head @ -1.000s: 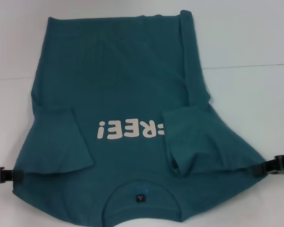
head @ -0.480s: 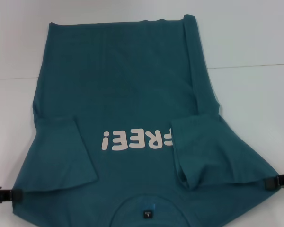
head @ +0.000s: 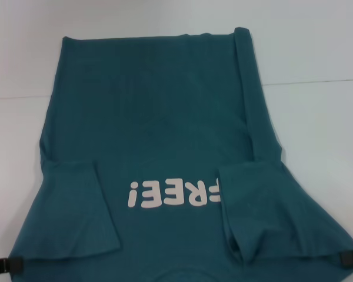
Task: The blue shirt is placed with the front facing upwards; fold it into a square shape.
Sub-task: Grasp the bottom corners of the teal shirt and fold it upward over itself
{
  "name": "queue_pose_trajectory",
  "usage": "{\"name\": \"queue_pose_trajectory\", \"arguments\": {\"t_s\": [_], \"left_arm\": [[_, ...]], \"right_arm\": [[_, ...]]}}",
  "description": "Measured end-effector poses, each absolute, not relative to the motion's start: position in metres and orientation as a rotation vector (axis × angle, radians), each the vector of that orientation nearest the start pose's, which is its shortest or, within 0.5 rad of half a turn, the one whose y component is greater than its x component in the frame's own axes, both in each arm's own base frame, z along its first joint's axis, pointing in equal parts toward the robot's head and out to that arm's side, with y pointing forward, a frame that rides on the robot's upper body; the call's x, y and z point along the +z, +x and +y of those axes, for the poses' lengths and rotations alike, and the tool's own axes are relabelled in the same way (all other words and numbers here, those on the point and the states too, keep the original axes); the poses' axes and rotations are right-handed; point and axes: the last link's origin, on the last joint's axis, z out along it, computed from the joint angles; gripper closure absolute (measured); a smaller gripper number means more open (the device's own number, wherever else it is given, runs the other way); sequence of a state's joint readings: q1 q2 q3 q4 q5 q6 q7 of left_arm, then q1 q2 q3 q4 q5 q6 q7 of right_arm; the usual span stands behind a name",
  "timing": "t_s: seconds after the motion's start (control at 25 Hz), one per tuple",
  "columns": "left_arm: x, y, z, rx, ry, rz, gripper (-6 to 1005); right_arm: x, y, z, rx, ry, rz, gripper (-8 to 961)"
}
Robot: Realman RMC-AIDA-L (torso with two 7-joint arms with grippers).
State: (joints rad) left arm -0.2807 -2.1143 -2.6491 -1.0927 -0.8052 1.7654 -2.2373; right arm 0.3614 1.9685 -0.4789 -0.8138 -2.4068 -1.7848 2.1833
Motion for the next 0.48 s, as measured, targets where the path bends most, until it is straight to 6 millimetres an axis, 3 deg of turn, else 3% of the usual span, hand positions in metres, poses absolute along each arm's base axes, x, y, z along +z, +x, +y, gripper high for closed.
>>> {"name": "queue_pose_trajectory", "arguments": {"t_s": [0.48], "left_arm": [[0.061, -0.339, 0.21, -0.511, -2.196, -1.87, 997]], "right_arm": [[0.079, 0.365, 0.217, 0.374, -2.299, 2.005, 912]]}}
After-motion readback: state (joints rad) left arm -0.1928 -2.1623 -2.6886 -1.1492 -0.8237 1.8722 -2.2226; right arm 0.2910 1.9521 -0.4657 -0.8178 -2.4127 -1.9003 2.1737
